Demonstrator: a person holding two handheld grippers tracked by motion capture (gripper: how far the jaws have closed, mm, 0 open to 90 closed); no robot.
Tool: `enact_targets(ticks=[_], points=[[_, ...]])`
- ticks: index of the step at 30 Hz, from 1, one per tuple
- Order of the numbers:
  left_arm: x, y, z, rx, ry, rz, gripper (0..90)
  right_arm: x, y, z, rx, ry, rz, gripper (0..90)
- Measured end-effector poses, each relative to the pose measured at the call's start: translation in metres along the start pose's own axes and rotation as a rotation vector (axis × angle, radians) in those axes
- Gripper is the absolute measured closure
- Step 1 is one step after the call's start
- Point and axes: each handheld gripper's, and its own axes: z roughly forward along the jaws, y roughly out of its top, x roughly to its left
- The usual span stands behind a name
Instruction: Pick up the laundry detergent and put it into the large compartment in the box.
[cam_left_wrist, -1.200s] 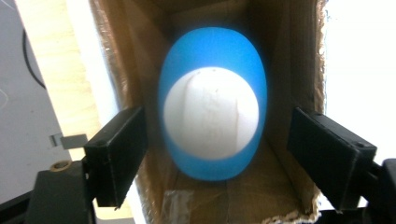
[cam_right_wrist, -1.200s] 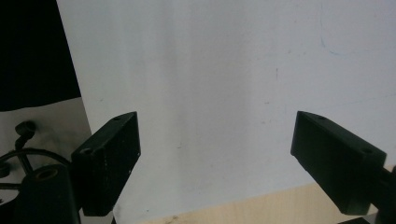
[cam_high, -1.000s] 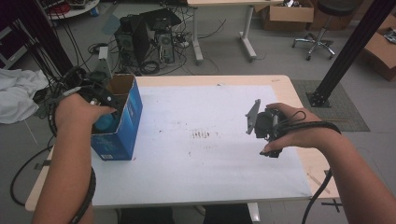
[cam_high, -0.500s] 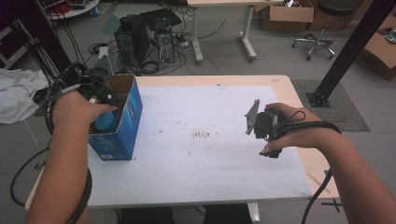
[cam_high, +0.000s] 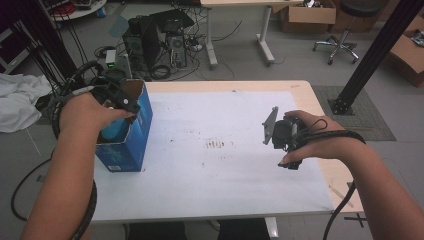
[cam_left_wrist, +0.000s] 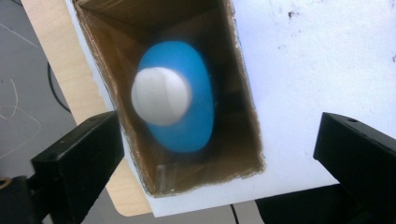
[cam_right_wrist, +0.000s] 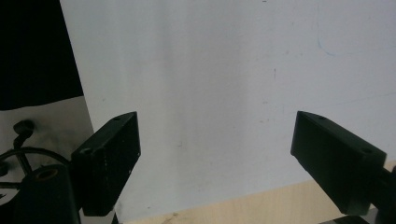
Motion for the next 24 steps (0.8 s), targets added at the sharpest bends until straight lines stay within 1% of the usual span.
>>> enact_targets(ticks=[7, 10, 14, 16, 18, 20, 21, 23, 24], points=[[-0.006, -0.001, -0.012, -0.020, 0.000, 0.034, 0.1, -0.001, 0.000, -0.002, 0.002, 0.000, 0.001, 16.0], [-0.010, 0.000, -0.017, -0.028, -0.006, 0.058, 0.2, -0.001, 0.000, -0.002, 0.003, 0.002, 0.002, 16.0], [-0.019, 0.002, -0.023, -0.042, -0.013, 0.106, 0.1, -0.002, 0.000, -0.002, 0.003, 0.003, 0.001, 16.0], [-0.027, 0.003, -0.027, -0.052, -0.016, 0.152, 0.1, -0.003, 0.000, -0.003, 0.005, 0.003, 0.005, 16.0], [-0.036, 0.005, -0.031, -0.059, -0.031, 0.204, 0.1, -0.004, 0.000, -0.004, -0.003, 0.004, 0.006, 16.0], [-0.047, 0.007, -0.033, -0.072, -0.056, 0.272, 0.1, -0.005, 0.001, -0.004, -0.002, 0.008, 0.006, 16.0], [-0.052, 0.008, -0.033, -0.068, -0.072, 0.305, 0.1, -0.006, 0.001, -0.004, 0.001, 0.007, 0.005, 16.0], [-0.067, 0.009, -0.032, -0.060, -0.090, 0.396, 0.1, -0.007, 0.002, -0.004, 0.003, 0.006, 0.005, 16.0], [-0.071, 0.009, -0.032, -0.062, -0.096, 0.422, 0.1, -0.007, 0.002, -0.005, 0.005, 0.009, 0.008, 16.0]])
